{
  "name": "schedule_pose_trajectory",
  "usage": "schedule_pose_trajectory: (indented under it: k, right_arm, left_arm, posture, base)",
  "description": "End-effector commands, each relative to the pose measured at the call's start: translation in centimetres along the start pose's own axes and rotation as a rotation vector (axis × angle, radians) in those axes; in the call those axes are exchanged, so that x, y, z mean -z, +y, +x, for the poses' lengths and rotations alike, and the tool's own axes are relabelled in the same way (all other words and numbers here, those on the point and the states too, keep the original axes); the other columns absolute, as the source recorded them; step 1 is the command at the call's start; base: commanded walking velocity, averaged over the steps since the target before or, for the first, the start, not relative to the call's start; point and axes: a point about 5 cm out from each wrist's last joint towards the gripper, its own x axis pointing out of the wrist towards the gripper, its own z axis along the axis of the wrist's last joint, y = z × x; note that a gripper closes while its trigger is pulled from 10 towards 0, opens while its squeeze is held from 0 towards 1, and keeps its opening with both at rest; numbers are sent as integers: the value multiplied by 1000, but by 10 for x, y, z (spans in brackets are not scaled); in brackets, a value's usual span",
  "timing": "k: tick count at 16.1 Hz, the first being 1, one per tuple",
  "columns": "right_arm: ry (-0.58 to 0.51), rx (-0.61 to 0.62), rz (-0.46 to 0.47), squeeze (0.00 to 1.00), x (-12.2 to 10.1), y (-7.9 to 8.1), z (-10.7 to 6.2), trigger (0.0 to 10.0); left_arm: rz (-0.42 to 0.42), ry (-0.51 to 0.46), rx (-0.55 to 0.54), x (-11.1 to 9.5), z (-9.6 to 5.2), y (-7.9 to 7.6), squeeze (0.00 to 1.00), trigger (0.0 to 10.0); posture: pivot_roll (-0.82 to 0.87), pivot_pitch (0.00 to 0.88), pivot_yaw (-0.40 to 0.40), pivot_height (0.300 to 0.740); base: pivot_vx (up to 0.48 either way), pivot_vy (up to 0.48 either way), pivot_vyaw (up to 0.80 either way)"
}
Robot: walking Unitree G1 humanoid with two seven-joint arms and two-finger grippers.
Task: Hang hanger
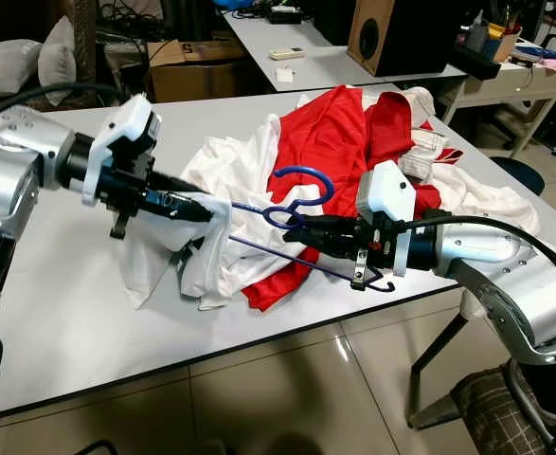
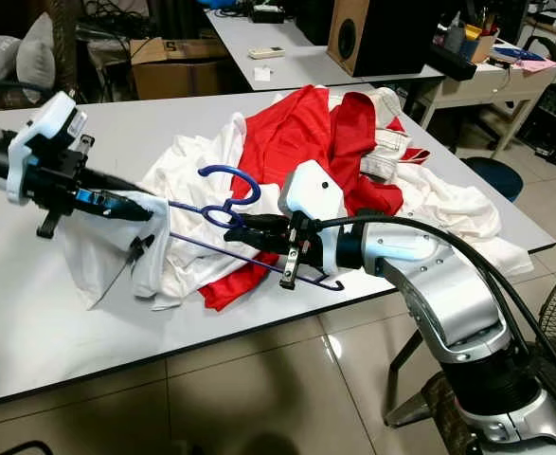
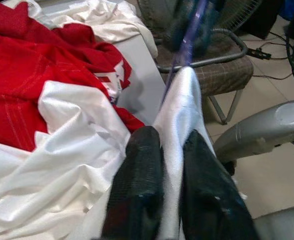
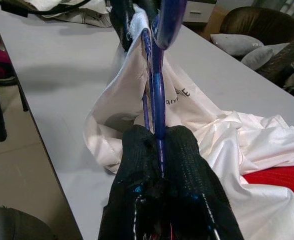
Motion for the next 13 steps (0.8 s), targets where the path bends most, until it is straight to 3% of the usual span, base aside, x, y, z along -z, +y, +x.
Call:
schedule_pose_trajectory:
  k: [1, 3, 4, 5, 9, 12, 13]
  right_arm:
    - [-39, 4, -41, 0, -12, -4, -2, 10000]
    - [-46, 5, -29, 0, -13, -6, -3, 10000]
    - [-50, 2, -16, 871, -13, -6, -3, 10000]
    - [-52, 4, -10, 1000, -13, -7, -3, 10000]
    - [-85, 88, -3, 1000, -16, -17, -15, 10000]
    - [-256, 175, 29, 1000, -37, -28, -45, 10000]
    - [-319, 196, 42, 1000, -46, -28, -54, 10000]
  left_arm:
    - [22, 5, 14, -3, 3, -2, 0, 0]
    - [28, 22, 2, 4, 8, -7, 0, 0]
    - [31, -1, -13, 2, 8, -6, 0, 0]
    - [33, -12, -23, 1, 8, -6, 0, 0]
    - [3, -86, -145, 7, 3, -5, 0, 0]
    - [6, -117, -402, 20, -4, 10, 0, 0]
    - [9, -141, -537, 22, -8, 19, 0, 0]
  posture:
    - [63, 0, -11, 740]
    - [63, 0, -17, 740]
    - [64, 0, -18, 740]
    - [63, 0, -18, 740]
    - [60, 0, -8, 740]
    - [54, 0, 2, 740]
    - [51, 0, 5, 740]
  base:
    - [0, 0, 0]
    - [0, 0, 0]
    - [0, 0, 0]
    - [0, 0, 0]
    - [0, 0, 0]
    - [0, 0, 0]
    - [0, 0, 0]
